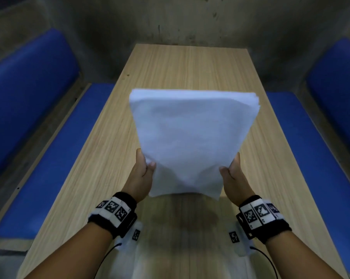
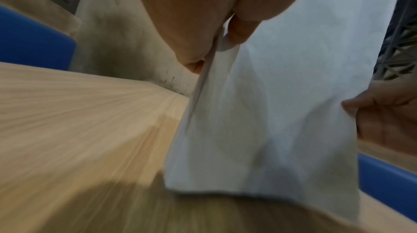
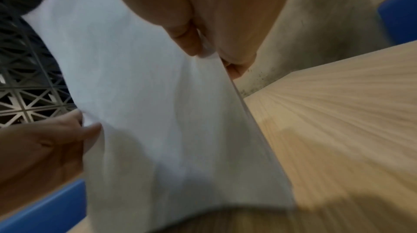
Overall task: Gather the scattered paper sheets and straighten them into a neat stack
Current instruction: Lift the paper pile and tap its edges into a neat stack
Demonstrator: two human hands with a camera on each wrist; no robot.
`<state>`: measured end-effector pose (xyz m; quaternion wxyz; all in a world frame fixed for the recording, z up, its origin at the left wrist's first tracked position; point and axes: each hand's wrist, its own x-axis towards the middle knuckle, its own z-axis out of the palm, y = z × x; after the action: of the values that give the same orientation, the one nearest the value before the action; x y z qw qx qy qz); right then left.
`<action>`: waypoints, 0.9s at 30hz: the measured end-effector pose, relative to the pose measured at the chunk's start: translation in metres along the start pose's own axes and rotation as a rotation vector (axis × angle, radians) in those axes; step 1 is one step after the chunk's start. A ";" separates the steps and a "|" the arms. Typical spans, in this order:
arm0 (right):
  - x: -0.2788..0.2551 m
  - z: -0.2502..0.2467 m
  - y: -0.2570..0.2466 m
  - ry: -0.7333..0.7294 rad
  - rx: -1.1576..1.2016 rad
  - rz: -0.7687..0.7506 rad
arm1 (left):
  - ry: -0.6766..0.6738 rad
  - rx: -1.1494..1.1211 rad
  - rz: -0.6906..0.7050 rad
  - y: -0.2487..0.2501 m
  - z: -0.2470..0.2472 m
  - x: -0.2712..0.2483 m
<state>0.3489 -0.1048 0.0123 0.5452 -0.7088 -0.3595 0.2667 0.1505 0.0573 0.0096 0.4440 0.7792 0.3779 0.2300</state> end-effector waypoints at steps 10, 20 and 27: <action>-0.004 -0.007 0.059 -0.007 -0.028 0.470 | -0.304 0.104 -0.457 -0.046 0.022 0.002; -0.006 0.000 0.078 0.072 -0.407 0.565 | -0.150 0.363 -0.386 -0.057 0.036 -0.002; -0.012 0.008 0.072 -0.001 -0.592 0.446 | -0.180 0.459 -0.380 -0.052 0.035 -0.003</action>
<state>0.3509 -0.1206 -0.0592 0.2446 -0.8967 -0.2580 0.2638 0.1534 0.0534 -0.0527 0.3232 0.7917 0.5181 -0.0187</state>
